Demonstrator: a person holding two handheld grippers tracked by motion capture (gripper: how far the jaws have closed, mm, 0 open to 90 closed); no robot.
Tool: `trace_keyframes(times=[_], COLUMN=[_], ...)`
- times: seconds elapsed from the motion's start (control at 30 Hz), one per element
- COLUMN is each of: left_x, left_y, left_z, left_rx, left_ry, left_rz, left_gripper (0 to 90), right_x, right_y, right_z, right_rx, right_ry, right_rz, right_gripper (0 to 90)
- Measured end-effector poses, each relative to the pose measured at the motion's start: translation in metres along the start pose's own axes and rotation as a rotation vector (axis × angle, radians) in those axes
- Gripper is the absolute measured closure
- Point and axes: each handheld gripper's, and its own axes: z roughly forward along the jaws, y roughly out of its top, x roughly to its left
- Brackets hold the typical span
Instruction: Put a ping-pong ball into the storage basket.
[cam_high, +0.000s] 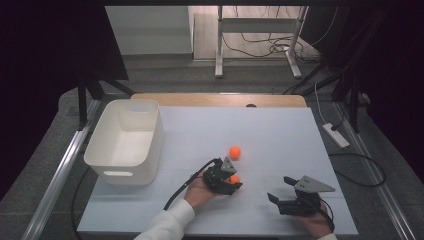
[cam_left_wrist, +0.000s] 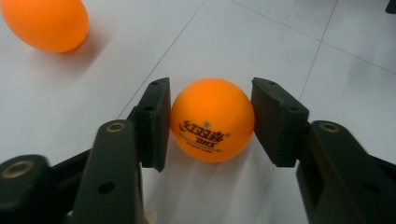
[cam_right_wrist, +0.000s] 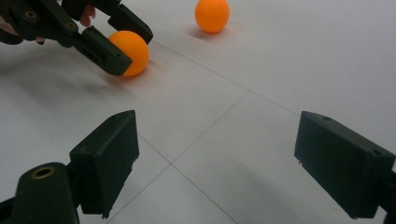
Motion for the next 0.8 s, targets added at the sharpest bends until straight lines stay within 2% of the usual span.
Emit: trace_keyframes(times=[0.13,0.2,0.4,0.53,0.63,0.8], left_x=[0.000,0.000,0.002,0.004,0.004,0.005], left_y=[0.000,0.000,0.000,0.000,0.000,0.000], left_z=[-0.003,-0.008,-0.017,-0.024,-0.029,-0.038], left_rx=[-0.013,-0.020,-0.044,-0.078,-0.086,-0.114], left_ry=[-0.005,-0.001,0.005,0.004,0.008,0.010], left_rz=[-0.007,0.005,-0.007,-0.026,-0.019,-0.029], left_gripper=[50.6,50.7,50.8,50.8,50.8,50.8], right_x=[0.000,0.000,0.000,0.000,0.001,0.001], right_y=[0.000,0.000,0.000,0.000,0.000,0.001], right_z=[0.000,-0.001,0.000,0.000,-0.001,-0.001], right_rx=[-0.002,-0.003,-0.003,-0.003,-0.004,-0.007], right_ry=[-0.002,-0.003,-0.005,-0.005,-0.005,-0.006], right_rz=[0.002,0.000,0.002,0.002,0.003,0.004], right_gripper=[13.9,13.9,13.9,13.9,13.9,13.9])
